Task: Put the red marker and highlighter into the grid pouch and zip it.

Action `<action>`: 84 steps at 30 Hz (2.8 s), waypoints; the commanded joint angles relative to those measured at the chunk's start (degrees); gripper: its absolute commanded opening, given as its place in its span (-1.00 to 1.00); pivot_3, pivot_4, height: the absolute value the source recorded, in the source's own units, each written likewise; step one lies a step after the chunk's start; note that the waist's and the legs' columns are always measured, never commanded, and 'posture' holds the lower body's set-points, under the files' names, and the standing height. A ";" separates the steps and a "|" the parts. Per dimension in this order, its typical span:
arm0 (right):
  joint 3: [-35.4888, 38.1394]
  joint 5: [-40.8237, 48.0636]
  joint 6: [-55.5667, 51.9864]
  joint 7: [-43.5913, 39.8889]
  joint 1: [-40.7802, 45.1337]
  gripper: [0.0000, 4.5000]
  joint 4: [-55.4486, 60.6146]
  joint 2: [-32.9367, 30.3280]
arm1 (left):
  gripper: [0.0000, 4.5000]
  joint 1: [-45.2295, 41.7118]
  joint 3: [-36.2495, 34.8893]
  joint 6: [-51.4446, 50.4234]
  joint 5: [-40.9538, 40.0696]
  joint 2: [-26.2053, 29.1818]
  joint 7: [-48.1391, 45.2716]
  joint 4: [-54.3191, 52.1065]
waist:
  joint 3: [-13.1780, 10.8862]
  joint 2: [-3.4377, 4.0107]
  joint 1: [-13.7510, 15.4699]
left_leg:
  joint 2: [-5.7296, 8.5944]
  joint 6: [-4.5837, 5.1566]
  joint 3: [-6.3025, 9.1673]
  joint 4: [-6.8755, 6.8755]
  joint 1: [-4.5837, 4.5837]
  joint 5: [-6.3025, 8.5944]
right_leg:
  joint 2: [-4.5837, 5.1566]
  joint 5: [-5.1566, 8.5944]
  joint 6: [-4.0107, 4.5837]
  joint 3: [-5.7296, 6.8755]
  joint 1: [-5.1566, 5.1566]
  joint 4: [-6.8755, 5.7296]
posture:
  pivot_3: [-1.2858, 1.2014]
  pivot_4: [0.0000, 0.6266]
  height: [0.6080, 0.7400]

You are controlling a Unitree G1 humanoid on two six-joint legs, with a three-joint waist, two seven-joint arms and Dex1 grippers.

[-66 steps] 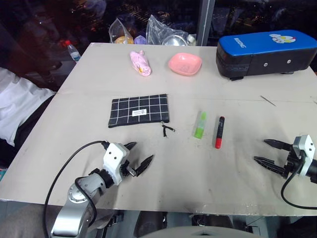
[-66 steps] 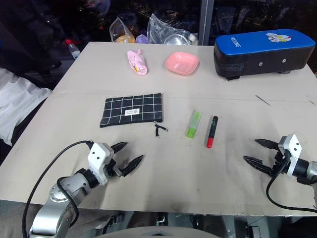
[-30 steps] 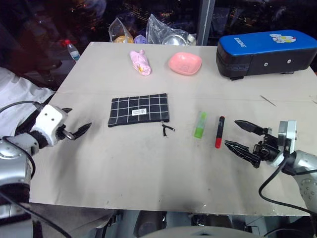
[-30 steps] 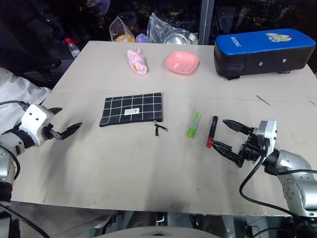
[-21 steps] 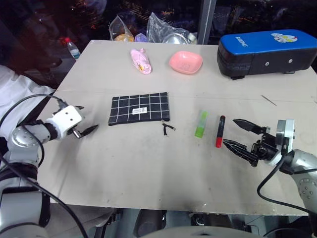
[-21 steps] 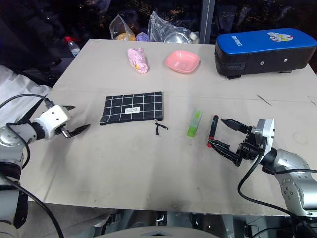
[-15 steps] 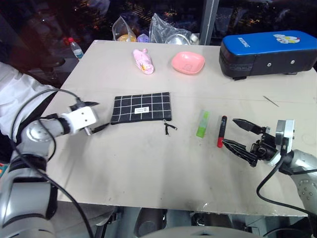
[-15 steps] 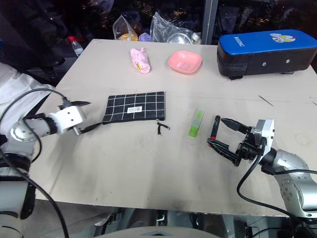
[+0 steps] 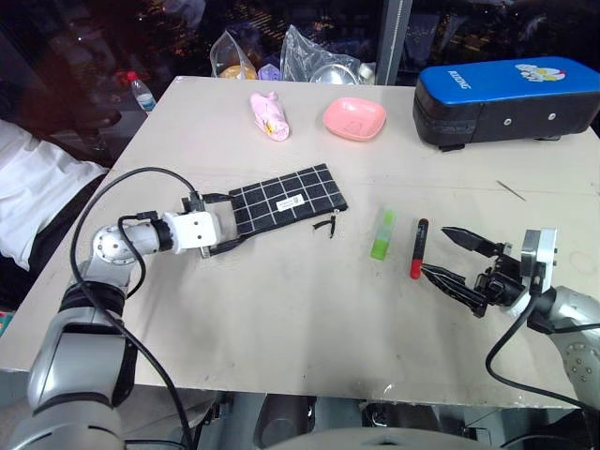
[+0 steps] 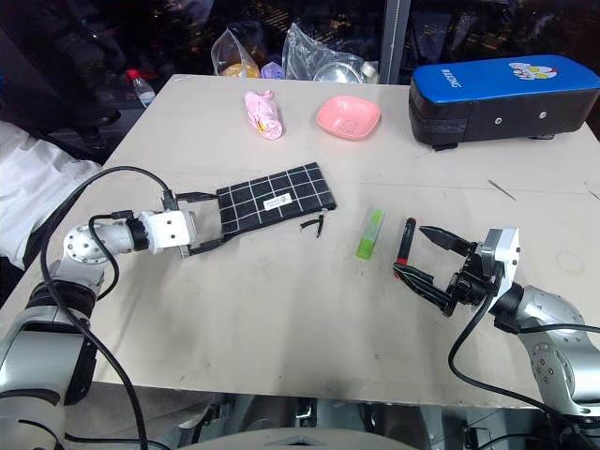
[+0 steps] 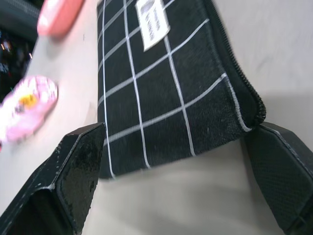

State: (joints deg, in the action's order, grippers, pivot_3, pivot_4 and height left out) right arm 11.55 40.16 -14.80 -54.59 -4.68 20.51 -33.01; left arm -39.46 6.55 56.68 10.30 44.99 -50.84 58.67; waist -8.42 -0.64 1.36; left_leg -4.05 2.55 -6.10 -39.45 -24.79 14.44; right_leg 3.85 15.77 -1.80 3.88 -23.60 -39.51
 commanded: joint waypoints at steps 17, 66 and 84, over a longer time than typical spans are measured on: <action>0.68 -1.31 2.28 -0.32 1.29 1.00 0.57 0.62 | -0.81 -4.86 8.04 3.60 10.46 -5.06 12.70 3.06 | 0.00 0.00 -0.23 | 0.01 0.00 0.01 -0.12 0.01 0.00 | -0.02 0.03 -0.04 0.00 -0.02 -0.24 | 0.03 -0.52 0.21; -2.54 -9.04 -29.49 32.52 29.15 1.00 -8.84 9.70 | -0.95 21.75 1.60 -49.84 -16.65 -17.88 11.93 -65.39 | -0.13 -0.08 -0.62 | -0.13 -0.18 0.01 -0.54 -0.11 -0.09 | -0.18 0.04 -0.03 -0.19 -0.05 -0.37 | 0.03 -0.52 0.21; -3.31 -10.64 -29.70 31.07 30.93 -1.00 -9.58 9.51 | 0.03 24.65 1.64 -44.78 -13.86 -18.71 13.39 -62.93 | -0.13 -0.07 -0.67 | -0.15 -0.18 0.01 -0.53 -0.13 -0.09 | -0.18 0.04 -0.03 -0.19 -0.08 -0.37 | 0.03 -0.52 0.21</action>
State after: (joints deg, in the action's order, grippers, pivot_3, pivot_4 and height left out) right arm 7.89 29.45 -44.76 -23.35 25.61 8.78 -22.93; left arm -15.03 8.98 9.10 -4.63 26.45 -38.32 -3.82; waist -8.56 -0.70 0.69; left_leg -4.20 2.38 -6.09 -39.98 -24.93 14.35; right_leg 3.67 15.80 -1.83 3.69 -23.68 -39.87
